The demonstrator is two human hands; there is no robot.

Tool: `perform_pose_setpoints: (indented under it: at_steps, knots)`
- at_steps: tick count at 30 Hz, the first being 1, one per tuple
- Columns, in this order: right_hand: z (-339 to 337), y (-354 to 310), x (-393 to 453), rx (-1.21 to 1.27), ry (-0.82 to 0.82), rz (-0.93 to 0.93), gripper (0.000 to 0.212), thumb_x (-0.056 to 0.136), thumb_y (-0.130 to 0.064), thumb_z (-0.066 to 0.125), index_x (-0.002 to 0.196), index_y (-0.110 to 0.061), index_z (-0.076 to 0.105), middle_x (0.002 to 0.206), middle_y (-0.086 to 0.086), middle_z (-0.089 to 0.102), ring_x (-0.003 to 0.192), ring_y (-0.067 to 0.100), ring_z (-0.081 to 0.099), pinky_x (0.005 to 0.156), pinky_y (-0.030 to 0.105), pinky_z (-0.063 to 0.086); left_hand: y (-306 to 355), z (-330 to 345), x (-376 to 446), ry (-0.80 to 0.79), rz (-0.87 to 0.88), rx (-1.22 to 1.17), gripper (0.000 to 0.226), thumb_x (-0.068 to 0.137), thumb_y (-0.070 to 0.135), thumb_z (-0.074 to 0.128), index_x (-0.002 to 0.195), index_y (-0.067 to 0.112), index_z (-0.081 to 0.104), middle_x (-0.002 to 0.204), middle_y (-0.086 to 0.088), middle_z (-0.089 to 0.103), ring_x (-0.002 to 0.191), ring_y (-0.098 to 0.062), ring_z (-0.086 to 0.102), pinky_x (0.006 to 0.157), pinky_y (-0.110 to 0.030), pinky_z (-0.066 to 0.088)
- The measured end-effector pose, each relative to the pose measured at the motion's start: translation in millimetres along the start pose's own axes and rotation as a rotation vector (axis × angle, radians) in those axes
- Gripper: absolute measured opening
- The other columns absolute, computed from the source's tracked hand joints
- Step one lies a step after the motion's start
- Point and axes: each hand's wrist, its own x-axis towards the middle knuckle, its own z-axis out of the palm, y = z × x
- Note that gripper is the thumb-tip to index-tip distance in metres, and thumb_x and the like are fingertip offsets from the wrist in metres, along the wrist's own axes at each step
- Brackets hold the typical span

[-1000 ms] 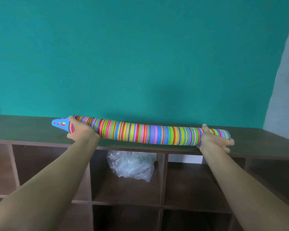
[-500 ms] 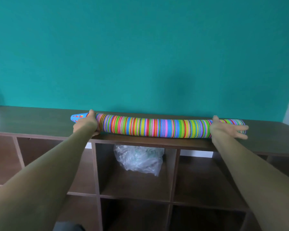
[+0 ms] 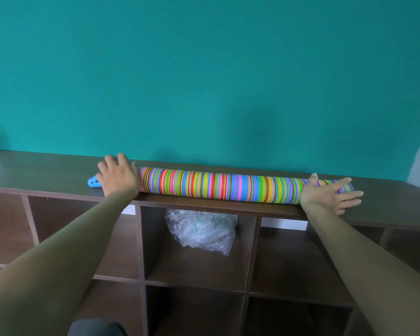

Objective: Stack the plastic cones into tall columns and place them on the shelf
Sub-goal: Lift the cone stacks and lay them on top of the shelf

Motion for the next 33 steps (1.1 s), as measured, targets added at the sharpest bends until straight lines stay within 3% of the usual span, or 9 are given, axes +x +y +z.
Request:
perform_pose_setpoints:
  at_steps: [2,7,10,17,21,24,29,33]
  knots:
    - [-2.2,7.4,-1.2,-0.079,-0.083,-0.110,0.080,0.095,-0.065,0.044,0.159,-0.024,0.021,0.167,0.018,-0.014,0.152,0.043,-0.012,0.116,0.061,0.024,0.9,3.6,-3.6,-0.099,0.072,-0.092,0.030,0.103,0.036,0.041,0.117,0.013,0.054,0.127,-0.020,0.050,0.116,-0.039,0.041,0.095,-0.055,0.034]
    - [-17.4,16.1,0.2,-0.183,-0.275,-0.218,0.090,0.082,-0.088,0.035,0.155,-0.035,0.029,0.166,0.010,-0.020,0.150,0.046,-0.019,0.118,0.061,0.022,-1.7,0.9,-14.3,-0.335,0.172,-0.023,0.076,0.085,0.084,0.038,0.135,0.028,0.048,0.146,-0.008,0.040,0.140,-0.036,0.026,0.107,-0.065,0.026]
    - [-25.2,14.3,-0.1,-0.210,-0.365,-0.229,0.101,0.075,-0.093,0.034,0.157,-0.036,0.023,0.165,0.010,-0.023,0.150,0.045,-0.021,0.120,0.059,0.014,-6.2,1.6,-12.9,-0.334,0.192,-0.038,0.090,0.076,0.093,0.033,0.139,0.029,0.045,0.151,-0.006,0.036,0.141,-0.035,0.024,0.107,-0.067,0.026]
    - [-30.8,9.5,3.1,-0.260,-0.482,-0.254,0.117,0.063,-0.093,0.053,0.159,-0.040,0.012,0.164,0.006,-0.030,0.149,0.042,-0.026,0.119,0.061,0.016,-5.3,12.0,-8.3,-0.319,0.244,-0.036,0.114,0.061,0.105,0.024,0.141,0.028,0.045,0.157,-0.006,0.032,0.147,-0.030,0.018,0.106,-0.073,0.022]
    - [-27.3,7.7,5.4,-0.248,-0.508,-0.252,0.121,0.061,-0.092,0.057,0.159,-0.040,0.011,0.164,0.006,-0.030,0.149,0.041,-0.026,0.120,0.060,0.012,-4.0,16.2,-4.1,-0.331,0.194,-0.025,0.116,0.055,0.106,0.022,0.142,0.033,0.046,0.168,-0.009,0.002,0.153,-0.039,-0.006,0.111,-0.073,0.017]
    - [-22.6,8.1,7.6,-0.241,-0.511,-0.246,0.122,0.059,-0.094,0.056,0.159,-0.041,0.011,0.164,0.006,-0.030,0.150,0.041,-0.025,0.120,0.061,0.013,-3.3,16.9,-1.7,-0.353,0.124,-0.060,0.115,0.049,0.109,0.025,0.139,0.041,0.048,0.168,-0.010,-0.012,0.150,-0.050,-0.012,0.114,-0.071,0.014]
    - [-17.9,7.2,10.1,-0.250,-0.517,-0.240,0.125,0.055,-0.096,0.055,0.159,-0.042,0.010,0.164,0.007,-0.030,0.149,0.042,-0.025,0.121,0.060,0.010,-1.5,9.9,2.0,-0.423,0.070,-0.081,0.120,0.042,0.111,0.024,0.142,0.047,0.044,0.167,-0.016,0.005,0.150,-0.050,0.003,0.117,-0.067,0.011]
    - [-16.5,5.5,10.6,-0.263,-0.542,-0.246,0.131,0.054,-0.090,0.067,0.159,-0.040,0.006,0.162,0.007,-0.033,0.148,0.042,-0.028,0.122,0.055,0.001,6.6,14.9,-1.9,-0.411,0.194,-0.084,0.115,0.045,0.106,0.034,0.145,0.049,0.041,0.166,-0.006,0.014,0.150,-0.046,0.007,0.117,-0.068,0.017]
